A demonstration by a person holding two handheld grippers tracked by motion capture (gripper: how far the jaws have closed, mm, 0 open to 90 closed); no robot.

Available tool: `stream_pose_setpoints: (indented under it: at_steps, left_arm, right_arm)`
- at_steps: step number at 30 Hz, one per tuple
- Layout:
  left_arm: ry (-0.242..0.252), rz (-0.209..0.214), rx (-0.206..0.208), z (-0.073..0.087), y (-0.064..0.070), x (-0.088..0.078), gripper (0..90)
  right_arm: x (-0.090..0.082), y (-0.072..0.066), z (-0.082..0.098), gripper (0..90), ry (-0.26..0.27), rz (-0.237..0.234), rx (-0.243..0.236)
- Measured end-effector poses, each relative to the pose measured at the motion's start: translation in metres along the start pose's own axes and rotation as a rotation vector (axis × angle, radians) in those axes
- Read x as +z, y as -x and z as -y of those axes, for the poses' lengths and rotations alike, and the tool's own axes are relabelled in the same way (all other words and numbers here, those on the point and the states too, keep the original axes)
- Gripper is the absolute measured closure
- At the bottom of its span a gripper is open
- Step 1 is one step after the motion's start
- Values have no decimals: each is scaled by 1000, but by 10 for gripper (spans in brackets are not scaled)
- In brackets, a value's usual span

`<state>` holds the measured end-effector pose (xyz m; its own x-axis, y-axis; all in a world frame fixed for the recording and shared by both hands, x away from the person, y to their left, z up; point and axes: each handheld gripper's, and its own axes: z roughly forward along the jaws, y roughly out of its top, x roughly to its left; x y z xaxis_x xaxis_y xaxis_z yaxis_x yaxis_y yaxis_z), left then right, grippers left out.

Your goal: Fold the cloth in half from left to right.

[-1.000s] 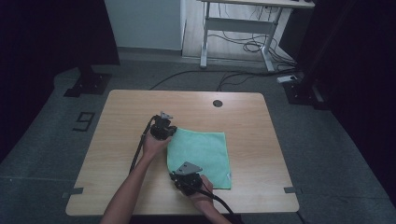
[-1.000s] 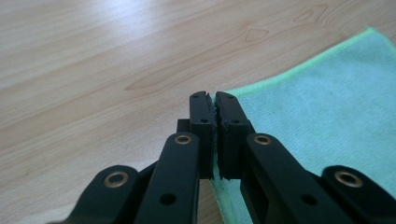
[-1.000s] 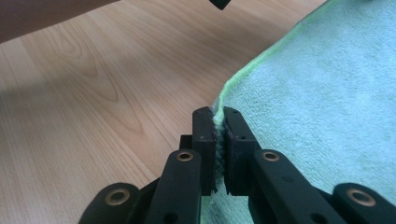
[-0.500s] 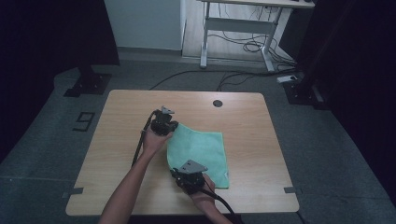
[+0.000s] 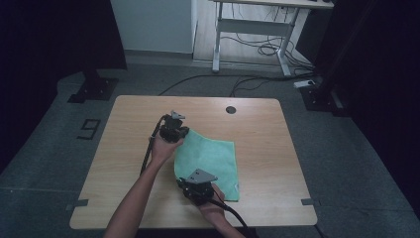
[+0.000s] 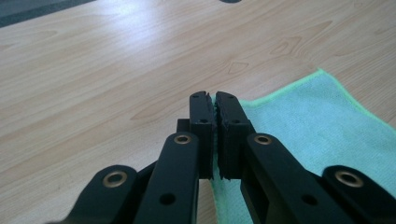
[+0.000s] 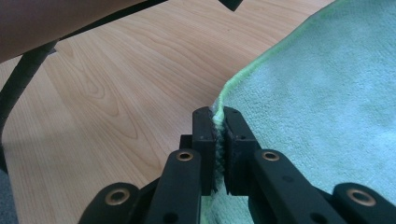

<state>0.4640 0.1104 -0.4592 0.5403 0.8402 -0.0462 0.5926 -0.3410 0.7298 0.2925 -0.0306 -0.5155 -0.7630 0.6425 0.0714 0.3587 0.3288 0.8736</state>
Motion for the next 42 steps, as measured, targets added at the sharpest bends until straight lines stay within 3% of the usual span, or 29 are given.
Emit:
stream_pose_setpoints:
  at_steps: [4,11,15,20,31,42]
  left_arm:
    - [-4,-2,-1,2,-1,1,861]
    - [25,-26,-4,-9,-8,-19,861]
    - [8,-27,3,-4,-6,-14,861]
    - [-9,-28,1,-2,-7,-8,861]
    - [0,-68,-16,-5,-21,-25,859]
    - [-23,-61,-25,3,-23,-17,858]
  right_arm:
    - [0,0,-2,847,9,-4,8]
    - [-2,-10,-22,847,66,-20,-6]
    - [-1,-13,-20,847,46,-13,-22]
    - [4,-9,-13,848,31,-11,-1]
    - [1,-13,-26,850,71,-32,-2]
    - [5,-11,-17,850,47,-30,2]
